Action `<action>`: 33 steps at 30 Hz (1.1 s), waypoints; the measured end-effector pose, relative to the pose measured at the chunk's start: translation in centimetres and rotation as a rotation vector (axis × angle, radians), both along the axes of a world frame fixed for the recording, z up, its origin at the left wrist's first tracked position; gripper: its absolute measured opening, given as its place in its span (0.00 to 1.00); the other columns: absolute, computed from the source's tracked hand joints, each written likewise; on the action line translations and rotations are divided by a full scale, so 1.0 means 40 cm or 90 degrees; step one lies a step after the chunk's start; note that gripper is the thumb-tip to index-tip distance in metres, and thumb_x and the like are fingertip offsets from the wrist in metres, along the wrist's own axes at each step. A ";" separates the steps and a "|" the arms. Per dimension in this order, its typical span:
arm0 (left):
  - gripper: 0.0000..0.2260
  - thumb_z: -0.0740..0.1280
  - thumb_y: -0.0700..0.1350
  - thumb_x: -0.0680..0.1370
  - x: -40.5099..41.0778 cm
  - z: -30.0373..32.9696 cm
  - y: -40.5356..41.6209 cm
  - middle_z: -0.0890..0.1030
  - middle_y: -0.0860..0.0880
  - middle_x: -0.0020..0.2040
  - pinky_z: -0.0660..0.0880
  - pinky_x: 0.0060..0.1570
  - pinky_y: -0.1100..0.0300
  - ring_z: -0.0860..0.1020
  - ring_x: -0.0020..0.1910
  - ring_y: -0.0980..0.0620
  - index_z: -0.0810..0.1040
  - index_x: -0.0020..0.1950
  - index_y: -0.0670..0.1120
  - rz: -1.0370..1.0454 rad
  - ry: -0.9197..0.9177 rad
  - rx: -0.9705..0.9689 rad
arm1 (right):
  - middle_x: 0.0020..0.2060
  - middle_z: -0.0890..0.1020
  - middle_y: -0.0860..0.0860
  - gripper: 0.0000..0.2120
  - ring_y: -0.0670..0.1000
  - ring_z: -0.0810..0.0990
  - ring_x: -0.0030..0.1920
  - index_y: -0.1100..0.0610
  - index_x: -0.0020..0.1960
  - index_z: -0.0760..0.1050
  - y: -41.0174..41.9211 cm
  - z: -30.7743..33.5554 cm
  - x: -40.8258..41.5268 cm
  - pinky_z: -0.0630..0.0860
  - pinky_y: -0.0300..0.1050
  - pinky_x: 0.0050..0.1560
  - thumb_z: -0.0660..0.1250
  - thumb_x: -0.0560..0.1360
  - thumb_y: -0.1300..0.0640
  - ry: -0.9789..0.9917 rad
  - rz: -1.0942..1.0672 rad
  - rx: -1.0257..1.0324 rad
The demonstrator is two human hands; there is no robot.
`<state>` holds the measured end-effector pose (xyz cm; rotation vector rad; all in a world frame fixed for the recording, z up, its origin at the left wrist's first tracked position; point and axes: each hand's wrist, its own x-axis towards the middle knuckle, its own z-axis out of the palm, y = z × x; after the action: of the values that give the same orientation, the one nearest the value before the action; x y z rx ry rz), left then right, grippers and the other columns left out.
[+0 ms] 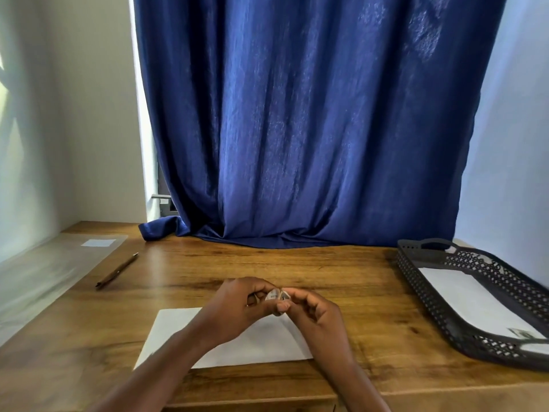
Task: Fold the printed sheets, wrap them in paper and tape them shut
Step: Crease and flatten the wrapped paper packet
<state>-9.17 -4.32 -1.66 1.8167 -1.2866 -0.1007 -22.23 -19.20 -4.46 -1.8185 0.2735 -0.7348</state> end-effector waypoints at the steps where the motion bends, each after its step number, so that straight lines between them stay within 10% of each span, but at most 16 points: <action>1: 0.15 0.71 0.69 0.73 0.002 -0.002 0.001 0.84 0.57 0.46 0.78 0.43 0.50 0.80 0.44 0.53 0.85 0.52 0.61 0.003 -0.008 -0.001 | 0.51 0.87 0.43 0.09 0.43 0.84 0.54 0.50 0.57 0.84 -0.003 0.000 0.003 0.81 0.50 0.59 0.73 0.77 0.55 0.000 -0.005 0.001; 8: 0.22 0.78 0.53 0.74 0.005 -0.014 0.028 0.82 0.64 0.49 0.72 0.39 0.71 0.78 0.43 0.56 0.79 0.66 0.62 -0.022 -0.041 0.042 | 0.46 0.88 0.48 0.05 0.51 0.86 0.49 0.52 0.51 0.85 -0.011 -0.008 0.017 0.82 0.53 0.54 0.74 0.76 0.58 -0.015 -0.003 0.035; 19: 0.13 0.73 0.63 0.75 0.038 -0.019 0.030 0.81 0.62 0.48 0.78 0.41 0.55 0.78 0.43 0.54 0.80 0.57 0.64 0.037 -0.136 0.097 | 0.39 0.87 0.50 0.04 0.47 0.84 0.41 0.54 0.44 0.85 -0.011 -0.002 0.006 0.79 0.38 0.43 0.73 0.76 0.62 -0.045 -0.020 0.069; 24: 0.16 0.70 0.70 0.72 0.071 -0.032 0.044 0.81 0.64 0.47 0.75 0.39 0.65 0.77 0.46 0.63 0.80 0.54 0.63 0.145 -0.207 0.126 | 0.37 0.87 0.49 0.06 0.42 0.83 0.38 0.56 0.43 0.85 -0.004 0.011 0.000 0.77 0.32 0.40 0.72 0.76 0.64 -0.061 -0.031 0.086; 33: 0.15 0.67 0.63 0.77 0.210 -0.054 0.077 0.79 0.56 0.54 0.76 0.48 0.55 0.78 0.55 0.51 0.81 0.60 0.59 0.339 -0.244 0.232 | 0.41 0.88 0.48 0.07 0.45 0.85 0.40 0.57 0.41 0.84 -0.007 0.011 0.006 0.76 0.33 0.38 0.71 0.78 0.62 -0.023 -0.056 0.123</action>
<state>-0.75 -1.26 -3.82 2.5291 -1.0295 0.3421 -21.98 -19.47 -4.03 -1.6174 0.3896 -0.7746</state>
